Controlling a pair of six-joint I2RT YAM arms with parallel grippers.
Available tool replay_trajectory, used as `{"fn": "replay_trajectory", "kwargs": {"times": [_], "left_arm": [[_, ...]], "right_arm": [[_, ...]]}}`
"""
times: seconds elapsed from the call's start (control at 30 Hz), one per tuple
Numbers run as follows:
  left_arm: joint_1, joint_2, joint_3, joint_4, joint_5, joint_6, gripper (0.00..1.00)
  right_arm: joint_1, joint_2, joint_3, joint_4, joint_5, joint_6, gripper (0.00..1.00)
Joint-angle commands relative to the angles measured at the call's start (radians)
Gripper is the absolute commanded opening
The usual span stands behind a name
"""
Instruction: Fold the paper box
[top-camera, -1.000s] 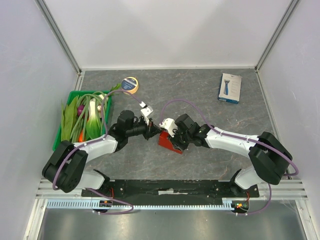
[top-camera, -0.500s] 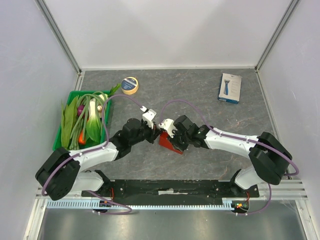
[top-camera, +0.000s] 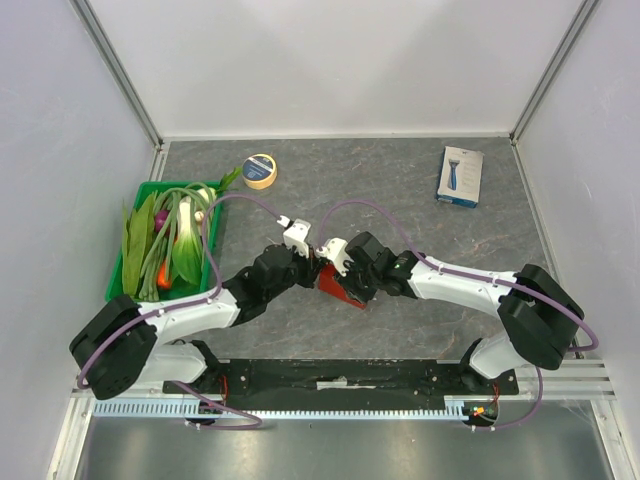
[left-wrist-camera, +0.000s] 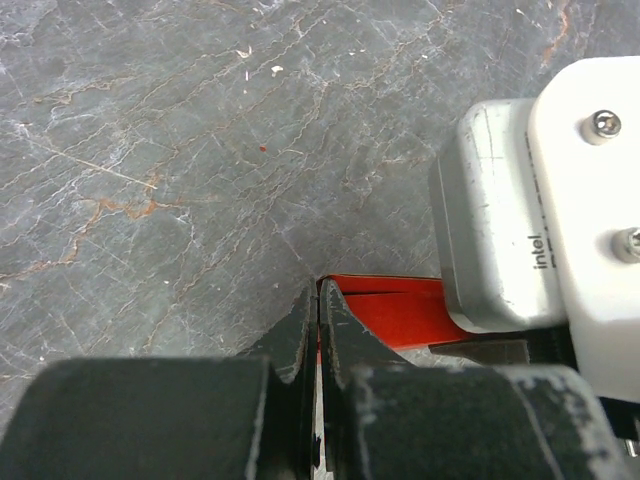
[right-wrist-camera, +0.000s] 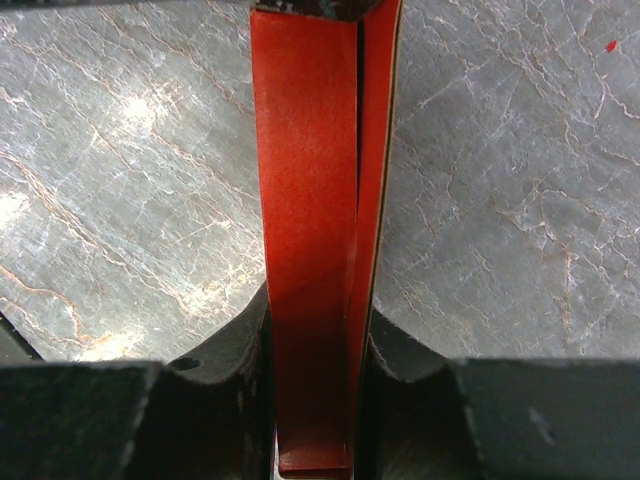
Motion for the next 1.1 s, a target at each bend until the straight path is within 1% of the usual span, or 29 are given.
{"fn": "replay_trajectory", "kwargs": {"times": [0.0, 0.03, 0.17, 0.33, 0.47, 0.57, 0.67, 0.77, 0.8, 0.87, 0.9, 0.97, 1.0, 1.07], "left_arm": [[-0.057, 0.0, 0.021, -0.026, 0.004, -0.116, 0.02], [-0.06, -0.001, 0.021, -0.02, 0.01, -0.118, 0.02], [-0.083, -0.015, 0.027, -0.06, -0.059, -0.077, 0.02], [-0.103, -0.033, -0.021, -0.049, -0.105, -0.116, 0.02], [-0.134, -0.038, -0.056, -0.039, -0.153, -0.113, 0.02], [-0.161, -0.049, -0.099, -0.002, -0.208, -0.115, 0.02], [-0.192, -0.073, -0.157, 0.08, -0.24, -0.086, 0.02], [-0.224, -0.095, -0.243, 0.216, -0.277, -0.053, 0.02], [-0.229, -0.095, -0.278, 0.274, -0.3, -0.049, 0.02], [-0.237, -0.087, -0.3, 0.313, -0.314, -0.034, 0.02], [-0.24, -0.083, -0.31, 0.328, -0.322, -0.029, 0.02], [-0.244, -0.073, -0.314, 0.339, -0.323, -0.024, 0.02], [-0.252, -0.07, -0.318, 0.353, -0.325, -0.024, 0.02], [-0.263, -0.06, -0.327, 0.367, -0.346, -0.018, 0.02]], "right_arm": [[0.008, 0.013, 0.049, 0.047, 0.017, 0.008, 0.23], [0.008, 0.013, 0.047, 0.051, 0.015, 0.008, 0.23], [0.01, 0.008, 0.037, 0.058, 0.018, 0.008, 0.23], [0.008, 0.005, 0.043, 0.056, 0.029, 0.008, 0.23], [0.008, 0.0, 0.046, 0.056, 0.04, 0.008, 0.24], [0.008, -0.001, 0.046, 0.064, 0.043, 0.04, 0.24], [0.008, -0.012, 0.041, 0.082, 0.052, 0.063, 0.25], [0.011, -0.038, 0.027, 0.111, 0.069, 0.083, 0.26], [0.014, -0.041, 0.026, 0.12, 0.078, 0.086, 0.28], [0.022, -0.049, 0.021, 0.13, 0.083, 0.088, 0.31], [0.03, -0.049, 0.023, 0.137, 0.089, 0.088, 0.34], [0.037, -0.052, 0.026, 0.137, 0.09, 0.094, 0.39], [0.039, -0.056, 0.023, 0.143, 0.09, 0.097, 0.43], [0.042, -0.072, 0.015, 0.154, 0.113, 0.104, 0.45]]}}
